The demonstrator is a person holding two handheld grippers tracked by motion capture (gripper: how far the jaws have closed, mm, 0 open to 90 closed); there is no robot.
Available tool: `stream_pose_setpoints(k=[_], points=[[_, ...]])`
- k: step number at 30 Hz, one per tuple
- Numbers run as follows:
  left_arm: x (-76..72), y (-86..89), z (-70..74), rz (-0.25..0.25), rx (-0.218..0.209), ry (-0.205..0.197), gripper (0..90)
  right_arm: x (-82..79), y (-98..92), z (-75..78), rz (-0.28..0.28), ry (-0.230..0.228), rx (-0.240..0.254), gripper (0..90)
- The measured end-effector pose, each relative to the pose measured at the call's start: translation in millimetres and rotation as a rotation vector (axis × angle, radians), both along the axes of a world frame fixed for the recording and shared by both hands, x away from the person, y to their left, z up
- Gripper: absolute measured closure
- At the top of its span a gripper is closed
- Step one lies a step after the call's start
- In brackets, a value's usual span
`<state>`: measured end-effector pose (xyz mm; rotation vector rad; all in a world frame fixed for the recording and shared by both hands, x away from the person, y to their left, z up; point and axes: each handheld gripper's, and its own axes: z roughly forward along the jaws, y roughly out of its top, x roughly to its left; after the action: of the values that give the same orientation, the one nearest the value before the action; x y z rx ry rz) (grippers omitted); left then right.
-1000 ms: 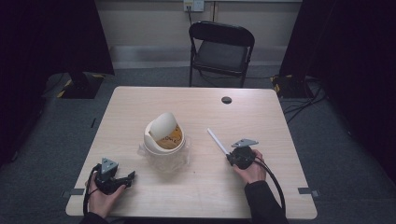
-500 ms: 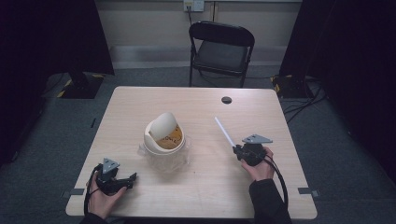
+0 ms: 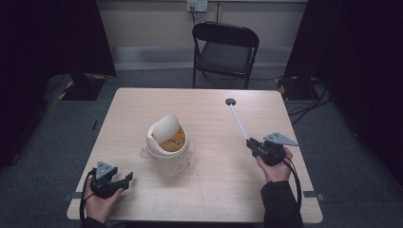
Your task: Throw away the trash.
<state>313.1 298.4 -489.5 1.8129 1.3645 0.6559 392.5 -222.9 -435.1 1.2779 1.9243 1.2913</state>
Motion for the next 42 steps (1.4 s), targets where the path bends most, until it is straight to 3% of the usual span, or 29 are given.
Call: stream_pose_setpoints(k=[2,3,4,5,7,10,14,18,20,25,27,35,42], points=[[-2.2,0.2,6.6,0.000,-0.023,-0.038,34.4,-1.8,-3.2,2.6,0.001,-0.023,0.018,80.5],[-3.8,-0.6,13.0,0.000,-0.065,-0.075,34.8,-2.9,-5.1,4.1,0.002,-0.040,0.024,80.5],[-4.4,-1.3,16.4,-0.003,-0.076,-0.095,34.9,-3.6,-5.9,4.9,-0.001,-0.045,0.028,80.5],[-4.4,-1.3,16.4,-0.003,-0.076,-0.095,35.4,-3.6,-5.9,4.9,-0.001,-0.045,0.028,80.5],[-6.4,-3.9,28.1,-0.024,-0.111,-0.145,35.9,-7.5,-7.6,8.2,0.006,-0.068,0.041,80.4],[-7.6,-5.0,36.9,-0.046,-0.129,-0.174,37.4,-10.5,-7.9,11.4,0.006,-0.082,0.042,80.5],[-11.9,-8.0,61.8,-0.072,-0.203,-0.244,38.6,-17.3,-11.3,23.2,0.012,-0.135,0.078,80.5],[-12.5,-12.6,76.9,-0.092,-0.217,-0.274,38.7,-19.1,-15.5,29.1,0.008,-0.161,0.104,80.5],[-15.0,-19.8,92.2,-0.120,-0.224,-0.307,38.9,-20.3,-17.2,31.6,0.006,-0.170,0.112,80.5],[-18.8,-33.0,110.5,-0.167,-0.257,-0.344,39.4,-24.3,-17.4,39.3,0.017,-0.199,0.137,80.5],[-19.9,-45.5,121.0,-0.209,-0.286,-0.369,40.0,-25.6,-15.9,42.3,0.028,-0.212,0.148,80.5],[-15.1,-80.5,143.1,-0.292,-0.290,-0.403,41.2,-28.0,-6.8,47.7,0.074,-0.226,0.170,80.4],[-8.1,-104.3,153.6,-0.328,-0.293,-0.421,42.0,-30.6,2.2,50.7,0.116,-0.235,0.176,80.5]])
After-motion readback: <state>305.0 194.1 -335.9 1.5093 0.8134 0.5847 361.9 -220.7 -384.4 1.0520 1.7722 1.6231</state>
